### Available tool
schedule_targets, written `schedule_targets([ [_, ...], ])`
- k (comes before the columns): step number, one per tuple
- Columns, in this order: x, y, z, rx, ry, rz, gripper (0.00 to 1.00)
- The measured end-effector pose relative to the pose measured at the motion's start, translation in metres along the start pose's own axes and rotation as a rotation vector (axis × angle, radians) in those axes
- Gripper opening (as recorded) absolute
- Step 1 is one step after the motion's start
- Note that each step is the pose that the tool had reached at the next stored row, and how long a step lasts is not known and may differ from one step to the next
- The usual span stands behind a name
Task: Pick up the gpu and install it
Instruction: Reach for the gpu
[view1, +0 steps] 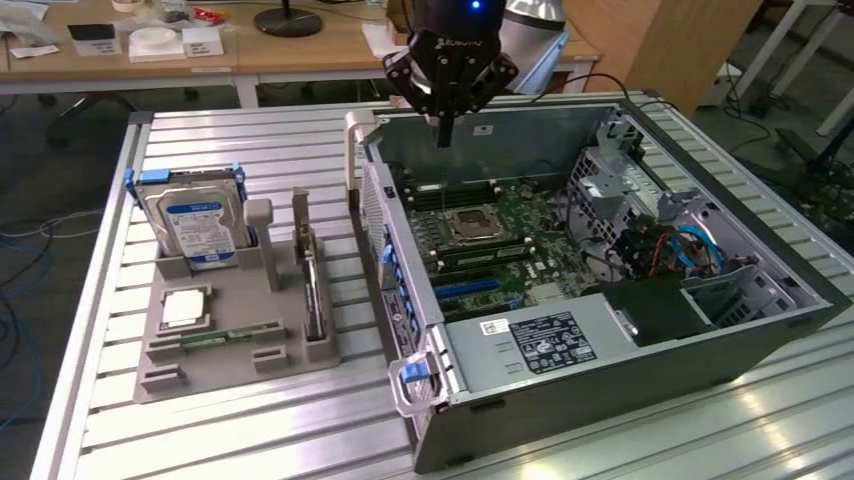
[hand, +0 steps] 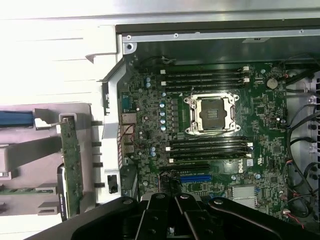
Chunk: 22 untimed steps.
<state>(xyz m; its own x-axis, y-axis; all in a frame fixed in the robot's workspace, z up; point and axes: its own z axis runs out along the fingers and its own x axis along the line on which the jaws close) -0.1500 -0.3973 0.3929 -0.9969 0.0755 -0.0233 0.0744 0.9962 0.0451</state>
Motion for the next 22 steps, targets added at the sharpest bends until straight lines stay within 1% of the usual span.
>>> schedule_targets([
  [5,0.007,0.0012,-0.0001,0.0001,0.0000,0.000,0.11],
  [14,0.023,0.0043,-0.0002,0.0001,0.0000,0.001,0.11],
  [22,0.045,0.0076,-0.0002,0.0000,-0.0001,0.002,0.11],
])
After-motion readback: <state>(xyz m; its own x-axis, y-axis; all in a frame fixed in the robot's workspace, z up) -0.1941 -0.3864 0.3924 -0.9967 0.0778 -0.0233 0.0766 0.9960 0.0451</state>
